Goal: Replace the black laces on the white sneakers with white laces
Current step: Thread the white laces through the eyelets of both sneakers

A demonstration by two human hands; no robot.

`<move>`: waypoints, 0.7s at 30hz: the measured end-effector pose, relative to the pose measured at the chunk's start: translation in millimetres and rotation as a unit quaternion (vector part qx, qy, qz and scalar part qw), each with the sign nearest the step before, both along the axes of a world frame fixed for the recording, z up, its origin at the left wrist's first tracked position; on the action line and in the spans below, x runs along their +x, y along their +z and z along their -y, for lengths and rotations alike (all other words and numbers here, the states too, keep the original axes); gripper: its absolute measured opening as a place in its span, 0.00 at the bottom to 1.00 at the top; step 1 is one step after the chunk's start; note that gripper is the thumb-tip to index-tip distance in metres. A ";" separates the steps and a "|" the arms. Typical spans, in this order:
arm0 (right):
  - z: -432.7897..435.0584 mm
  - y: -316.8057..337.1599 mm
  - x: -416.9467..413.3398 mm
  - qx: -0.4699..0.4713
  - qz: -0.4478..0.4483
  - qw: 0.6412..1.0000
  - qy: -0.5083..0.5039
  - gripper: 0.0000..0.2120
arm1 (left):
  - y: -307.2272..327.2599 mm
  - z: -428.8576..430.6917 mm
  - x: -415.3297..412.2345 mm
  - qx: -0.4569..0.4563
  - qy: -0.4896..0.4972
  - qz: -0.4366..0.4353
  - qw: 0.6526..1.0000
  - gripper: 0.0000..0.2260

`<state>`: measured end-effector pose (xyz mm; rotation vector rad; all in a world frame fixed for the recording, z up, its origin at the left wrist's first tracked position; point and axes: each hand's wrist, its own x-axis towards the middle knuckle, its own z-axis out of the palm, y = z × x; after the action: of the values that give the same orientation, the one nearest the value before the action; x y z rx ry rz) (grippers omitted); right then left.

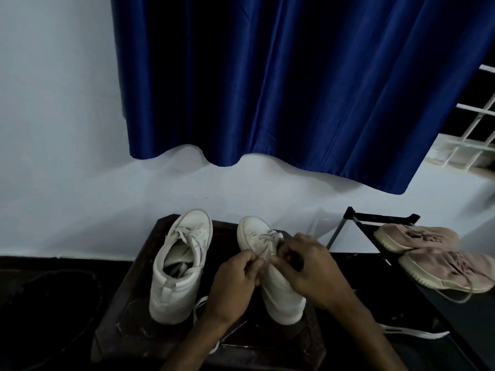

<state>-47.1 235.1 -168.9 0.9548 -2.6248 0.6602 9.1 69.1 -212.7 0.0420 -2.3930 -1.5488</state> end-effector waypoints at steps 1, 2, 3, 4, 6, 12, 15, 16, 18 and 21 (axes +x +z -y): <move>-1.4 -3.6 0.4 -0.011 -0.005 1.000 -0.012 0.13 | -0.8 1.7 5.5 -0.016 -0.015 0.011 1.000 0.11; -2.8 -6.2 0.9 -0.027 -0.007 0.999 -0.027 0.11 | -0.4 3.9 12.3 -0.038 -0.035 0.032 0.998 0.11; -3.2 -8.7 2.0 -0.042 -0.009 0.998 -0.037 0.10 | -0.1 7.2 20.1 -0.064 -0.056 0.065 0.994 0.11; -2.7 -10.5 3.9 -0.056 -0.007 0.997 -0.045 0.09 | -0.2 11.7 27.5 -0.097 -0.078 0.107 0.986 0.11; 0.2 -12.6 7.6 -0.079 0.006 0.995 -0.055 0.08 | 2.2 22.5 39.7 -0.165 -0.106 0.176 0.965 0.11; 4.2 -17.4 12.0 -0.112 0.033 0.992 -0.054 0.08 | 19.0 13.8 30.3 -0.292 0.013 0.078 0.953 0.13; 7.0 -15.3 12.3 -0.106 0.033 0.993 -0.046 0.11 | 20.9 -0.9 7.0 -0.232 0.043 -0.001 0.972 0.13; 7.6 -13.9 11.9 -0.104 0.032 0.993 -0.044 0.12 | 20.8 -5.0 -0.4 -0.216 0.040 -0.015 0.976 0.12; 7.2 -12.1 11.9 -0.101 0.032 0.993 -0.044 0.14 | 23.4 -9.2 -6.1 -0.207 0.035 -0.044 0.977 0.08; 5.4 -12.6 12.3 -0.101 0.035 0.993 -0.049 0.14 | 13.1 2.1 5.5 -0.134 -0.050 -0.053 0.988 0.06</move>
<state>-34.8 229.6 -181.4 0.7524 -2.5833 0.9301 14.6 67.0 -199.7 -0.2132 -2.5268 -1.2221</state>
